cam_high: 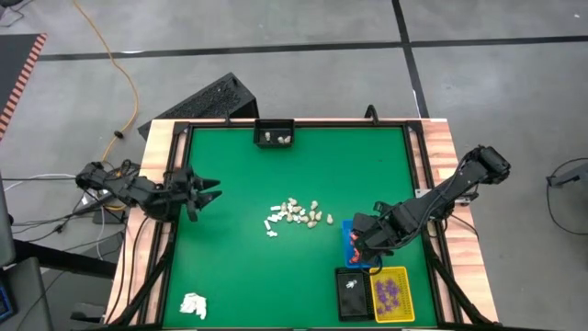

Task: Sort Halloween decoration
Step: Put the gray skull toy into the top black bin

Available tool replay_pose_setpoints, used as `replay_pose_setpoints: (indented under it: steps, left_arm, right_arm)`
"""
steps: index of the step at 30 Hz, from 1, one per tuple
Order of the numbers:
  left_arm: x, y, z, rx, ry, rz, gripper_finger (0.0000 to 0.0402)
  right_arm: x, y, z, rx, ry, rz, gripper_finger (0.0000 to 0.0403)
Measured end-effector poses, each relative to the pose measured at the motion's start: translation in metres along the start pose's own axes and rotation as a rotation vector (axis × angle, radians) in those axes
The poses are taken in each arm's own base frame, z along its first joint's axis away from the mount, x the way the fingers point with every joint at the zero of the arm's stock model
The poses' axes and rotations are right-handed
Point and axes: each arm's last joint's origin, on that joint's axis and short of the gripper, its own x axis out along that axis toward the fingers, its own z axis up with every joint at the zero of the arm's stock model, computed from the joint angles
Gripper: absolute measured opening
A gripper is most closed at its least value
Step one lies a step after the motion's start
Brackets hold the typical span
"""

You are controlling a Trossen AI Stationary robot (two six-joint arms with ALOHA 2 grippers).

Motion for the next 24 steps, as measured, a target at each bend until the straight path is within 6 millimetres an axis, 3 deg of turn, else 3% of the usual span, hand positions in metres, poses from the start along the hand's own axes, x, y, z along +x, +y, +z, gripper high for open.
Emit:
replay_pose_setpoints:
  steps: [4,14,20,24]
  left_arm:
    - [-0.001,0.005,-0.003,0.018,0.007,0.079,0.0189]
    - [-0.004,0.008,-0.007,0.059,0.022,0.074,0.0189]
    - [0.001,0.007,-0.023,0.087,0.097,-0.020,0.0189]
    - [0.005,0.000,-0.029,0.118,0.076,-0.208,0.0189]
  right_arm:
    - [0.000,0.003,0.003,-0.014,-0.026,0.032,0.0152]
    - [-0.001,0.005,0.007,-0.057,-0.096,0.028,0.0152]
    - [-0.004,0.013,0.023,-0.146,-0.354,-0.004,0.0152]
    - [-0.009,0.017,0.046,-0.208,-0.543,0.022,0.0152]
